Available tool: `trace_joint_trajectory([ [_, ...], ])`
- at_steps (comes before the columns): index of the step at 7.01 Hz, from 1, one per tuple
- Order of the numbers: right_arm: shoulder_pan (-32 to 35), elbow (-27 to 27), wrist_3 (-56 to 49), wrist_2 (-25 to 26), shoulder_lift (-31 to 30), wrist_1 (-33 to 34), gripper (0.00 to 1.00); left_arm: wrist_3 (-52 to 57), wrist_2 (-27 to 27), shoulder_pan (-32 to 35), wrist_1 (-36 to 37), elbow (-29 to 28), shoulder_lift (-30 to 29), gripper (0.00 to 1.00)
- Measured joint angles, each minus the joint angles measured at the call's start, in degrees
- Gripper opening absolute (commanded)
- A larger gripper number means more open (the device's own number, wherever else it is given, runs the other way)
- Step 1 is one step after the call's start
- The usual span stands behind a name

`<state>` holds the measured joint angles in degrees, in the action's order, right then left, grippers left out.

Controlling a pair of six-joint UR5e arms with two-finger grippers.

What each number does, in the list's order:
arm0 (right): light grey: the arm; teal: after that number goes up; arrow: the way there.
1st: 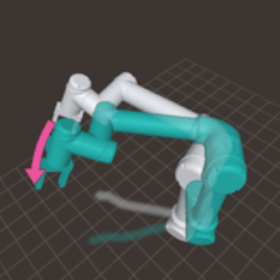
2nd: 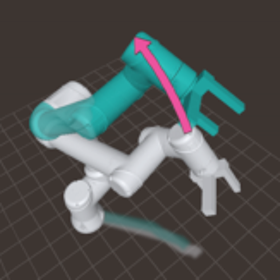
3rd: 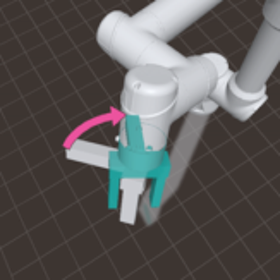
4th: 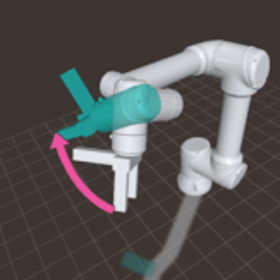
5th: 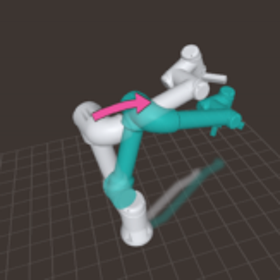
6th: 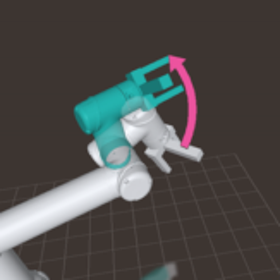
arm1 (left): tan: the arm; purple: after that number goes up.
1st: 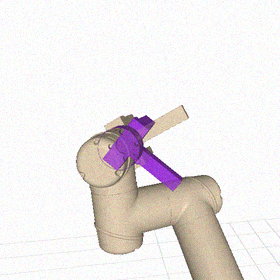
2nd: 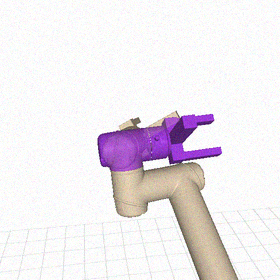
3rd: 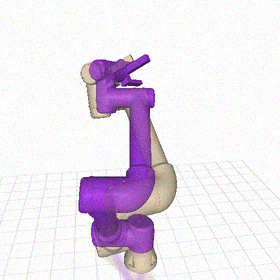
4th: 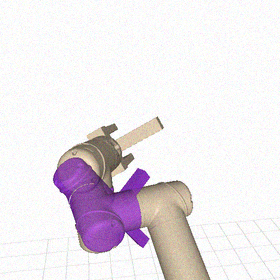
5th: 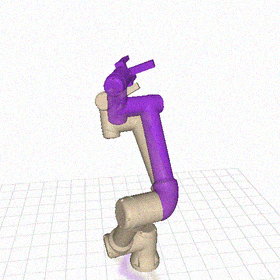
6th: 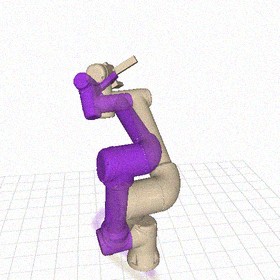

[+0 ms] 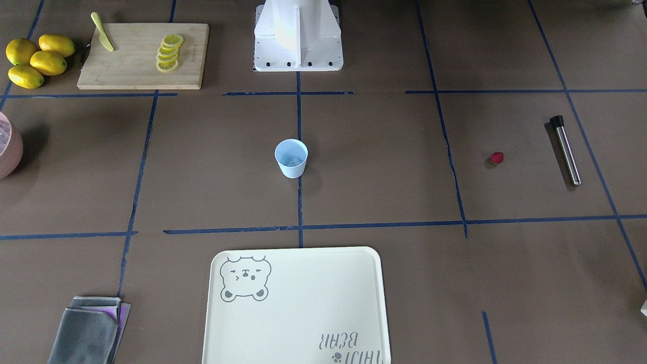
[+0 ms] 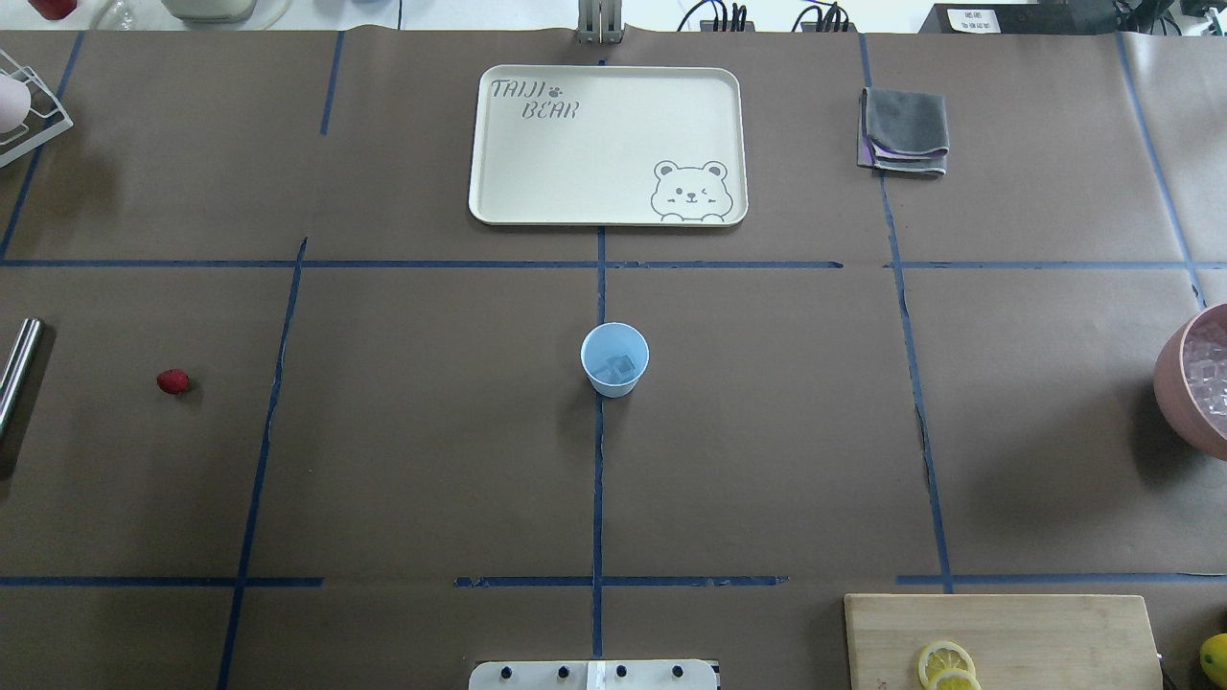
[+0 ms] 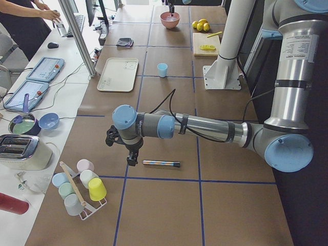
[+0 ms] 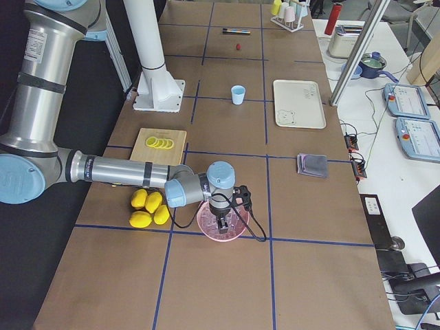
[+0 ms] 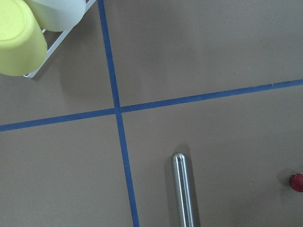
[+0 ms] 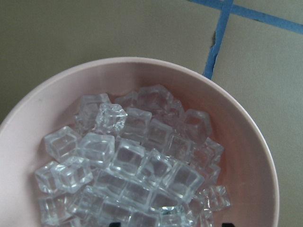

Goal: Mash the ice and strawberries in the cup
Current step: 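Grasp a third ice cube from the pink bowl with the right gripper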

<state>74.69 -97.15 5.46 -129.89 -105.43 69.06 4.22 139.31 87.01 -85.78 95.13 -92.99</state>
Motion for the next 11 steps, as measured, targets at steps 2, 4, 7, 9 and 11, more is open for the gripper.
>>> trace_joint_trajectory([
  [2,-0.09,0.42,0.12,-0.01,0.28,0.06,0.71,0.00,0.00,0.00,0.00,-0.03,0.00,1.00],
  [4,-0.17,0.49,-0.08,-0.03,0.38,0.26,0.69,0.00,0.00,0.00,0.00,-0.06,0.00,1.00],
  [7,-0.53,0.97,-0.23,0.04,0.40,0.42,0.68,0.00,0.00,0.00,0.00,-0.12,0.00,1.00],
  [9,-0.93,2.01,-0.42,0.07,0.50,0.13,0.66,0.00,0.00,0.00,0.00,-0.07,0.00,1.00],
  [11,-1.32,2.27,-0.37,0.02,0.77,0.08,0.64,0.00,0.00,0.00,0.00,-0.01,0.00,1.00],
])
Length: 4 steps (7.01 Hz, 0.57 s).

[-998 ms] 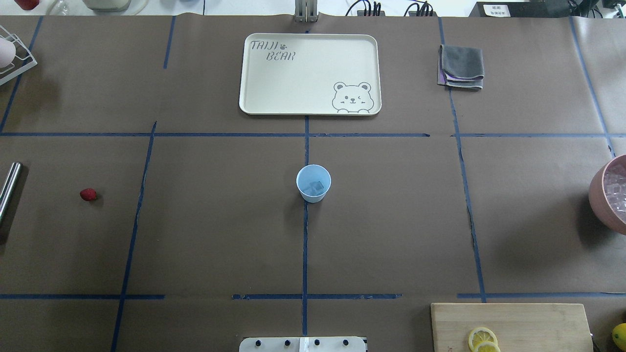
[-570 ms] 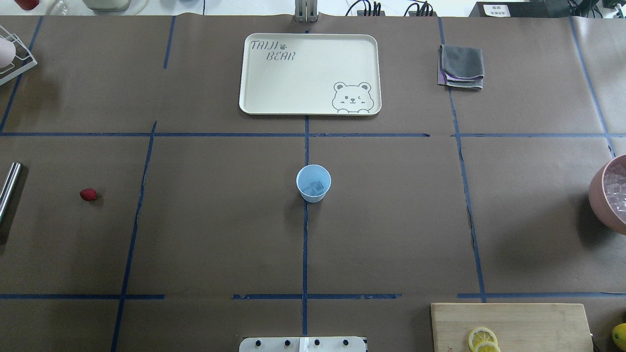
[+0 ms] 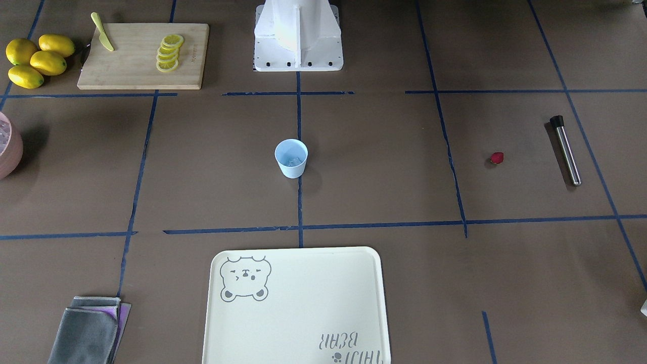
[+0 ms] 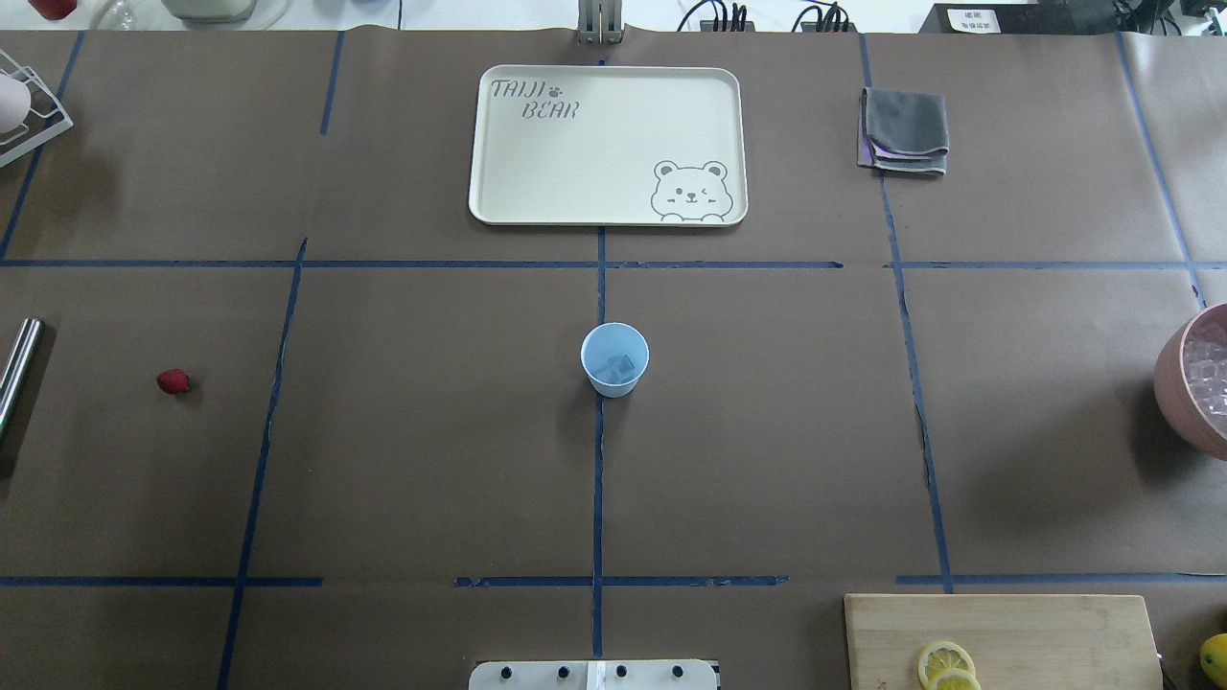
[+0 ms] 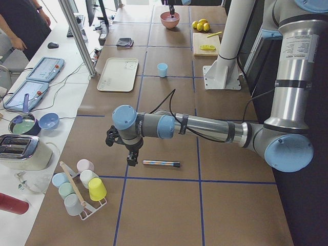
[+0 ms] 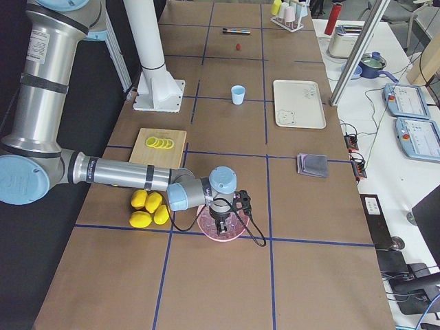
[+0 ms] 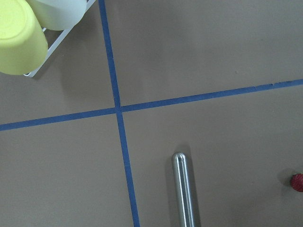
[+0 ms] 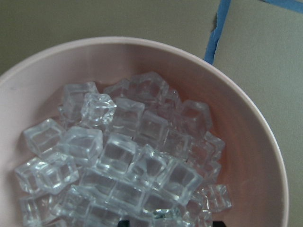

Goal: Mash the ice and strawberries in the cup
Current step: 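Grasp a third ice cube from the pink bowl with the right gripper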

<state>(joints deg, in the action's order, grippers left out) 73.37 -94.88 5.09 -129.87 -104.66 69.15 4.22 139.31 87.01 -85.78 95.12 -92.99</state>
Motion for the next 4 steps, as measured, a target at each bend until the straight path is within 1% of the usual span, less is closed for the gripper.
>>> trace_joint_trajectory([
  [4,-0.65,0.00,0.26,-0.12,0.74,-0.04,0.63,0.00,0.04,0.00,0.00,-0.01,0.00,1.00],
])
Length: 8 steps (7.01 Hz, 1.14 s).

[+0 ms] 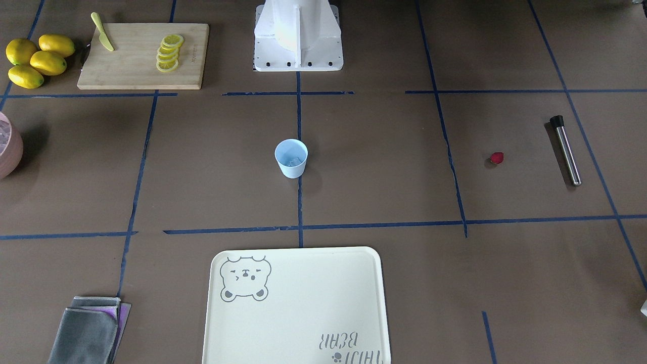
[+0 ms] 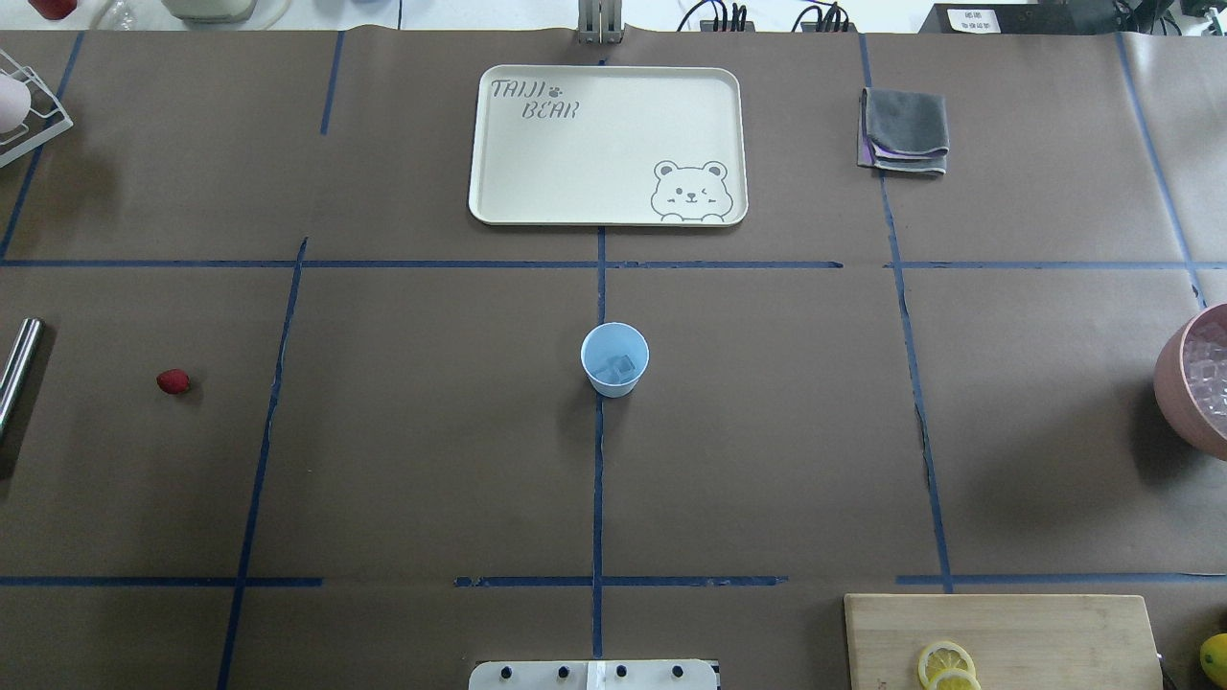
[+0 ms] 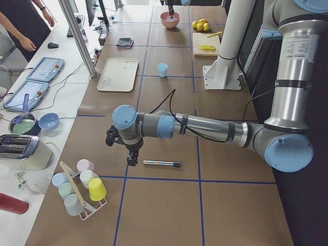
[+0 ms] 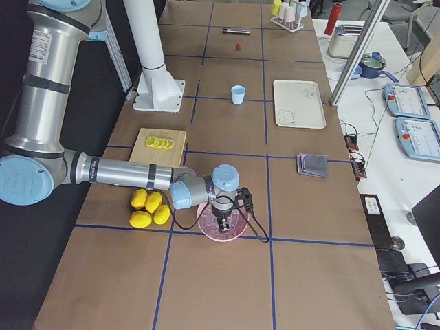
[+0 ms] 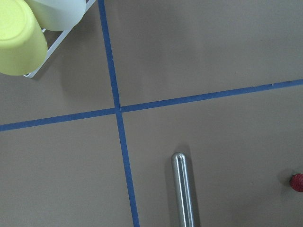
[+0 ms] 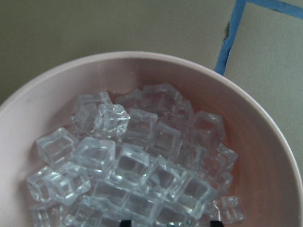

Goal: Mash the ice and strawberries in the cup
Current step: 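Grasp a third ice cube from the pink bowl with the right gripper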

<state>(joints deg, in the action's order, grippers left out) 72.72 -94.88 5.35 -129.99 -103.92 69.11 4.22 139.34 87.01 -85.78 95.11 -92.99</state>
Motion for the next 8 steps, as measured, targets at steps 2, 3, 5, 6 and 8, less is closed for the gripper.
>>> trace_joint_trajectory([
  [2,-0.03,-0.03,-0.05,-0.06,0.03,-0.02,0.63,0.00,-0.03,0.00,0.00,-0.01,0.00,1.00],
  [3,-0.02,-0.03,-0.09,-0.06,-0.03,-0.05,0.63,0.00,-0.02,0.00,0.00,0.00,0.00,1.00],
  [5,0.04,-0.02,-0.16,-0.01,-0.26,-0.09,0.63,0.00,-0.02,0.00,0.00,0.06,0.00,1.00],
  [6,0.04,-0.02,-0.16,-0.01,-0.32,-0.03,0.63,0.00,-0.03,0.00,0.00,0.07,0.00,1.00],
  [8,0.05,-0.06,-0.17,-0.01,-0.45,0.01,0.46,0.00,-0.02,0.00,0.00,0.07,0.00,1.00],
])
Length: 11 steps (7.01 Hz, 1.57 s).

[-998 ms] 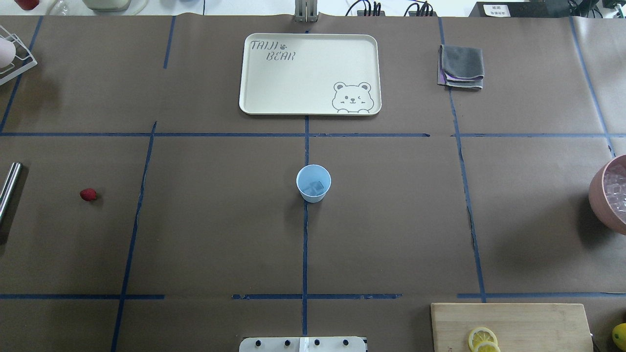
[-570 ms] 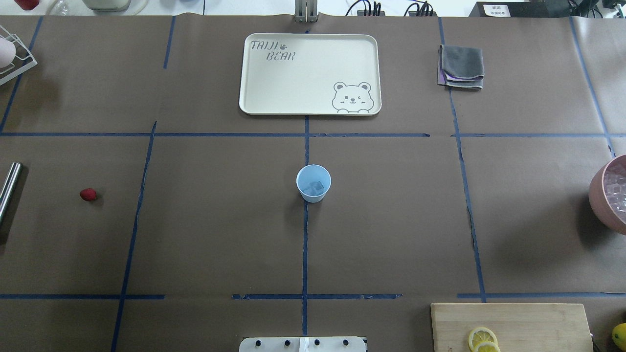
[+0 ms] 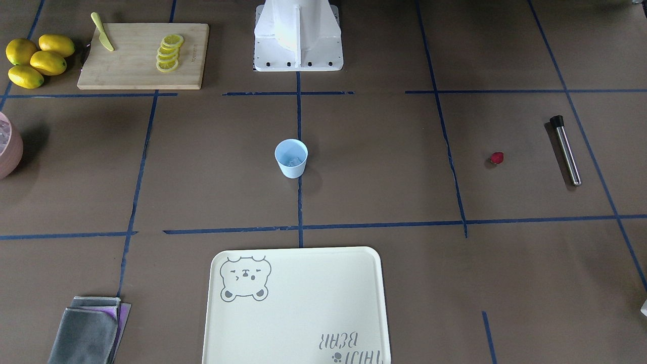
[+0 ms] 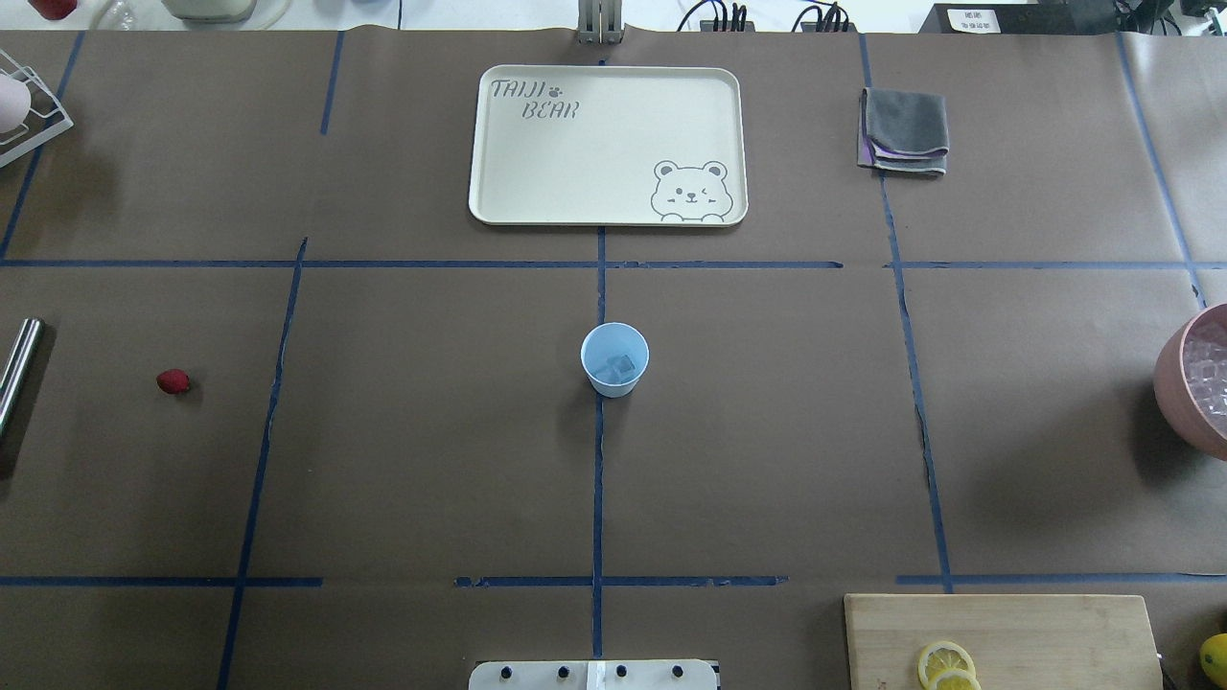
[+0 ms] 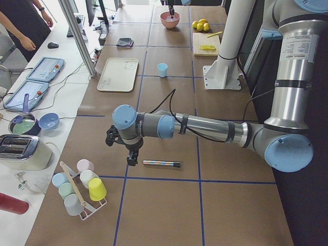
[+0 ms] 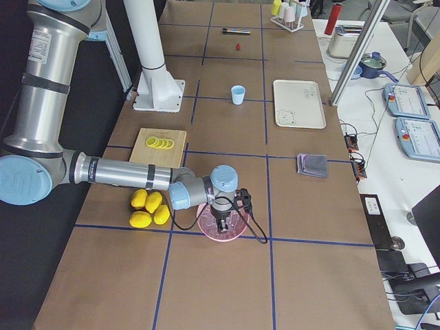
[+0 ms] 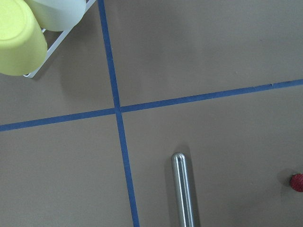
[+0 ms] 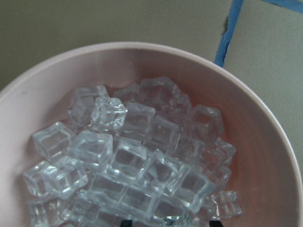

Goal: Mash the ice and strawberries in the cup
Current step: 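Grasp a third ice cube from the pink bowl with the right gripper, then carry the ice cube with the right gripper over the light-blue cup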

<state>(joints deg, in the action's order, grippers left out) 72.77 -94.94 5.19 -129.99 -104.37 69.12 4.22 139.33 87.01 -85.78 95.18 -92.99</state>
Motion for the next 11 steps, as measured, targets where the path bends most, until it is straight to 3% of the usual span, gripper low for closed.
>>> trace_joint_trajectory([
  [1,0.00,-0.11,0.00,-0.02,-0.06,0.05,0.17,0.00,0.02,0.00,0.00,0.00,0.00,1.00],
  [2,0.00,-0.36,-0.06,-0.04,-0.08,0.08,0.02,0.00,0.02,0.00,0.00,-0.01,0.00,1.00],
  [5,0.29,-3.44,-0.25,0.02,-0.30,0.86,0.00,-0.02,0.07,0.00,0.00,-0.01,0.00,1.00],
  [6,0.63,-8.08,-0.26,0.15,-0.19,5.08,0.00,-0.04,0.07,0.00,0.00,0.00,0.00,1.00],
  [7,0.95,-15.13,-0.22,0.42,1.59,14.23,0.00,-0.02,0.07,0.00,0.00,0.00,0.00,1.00],
  [9,-0.32,-24.48,2.01,0.12,13.00,33.40,0.00,0.00,0.07,0.00,0.00,-0.02,0.00,1.00],
  [11,-9.57,-25.31,17.43,-0.16,27.97,40.72,0.00,0.00,0.07,0.00,0.00,-0.26,0.00,1.00],
])
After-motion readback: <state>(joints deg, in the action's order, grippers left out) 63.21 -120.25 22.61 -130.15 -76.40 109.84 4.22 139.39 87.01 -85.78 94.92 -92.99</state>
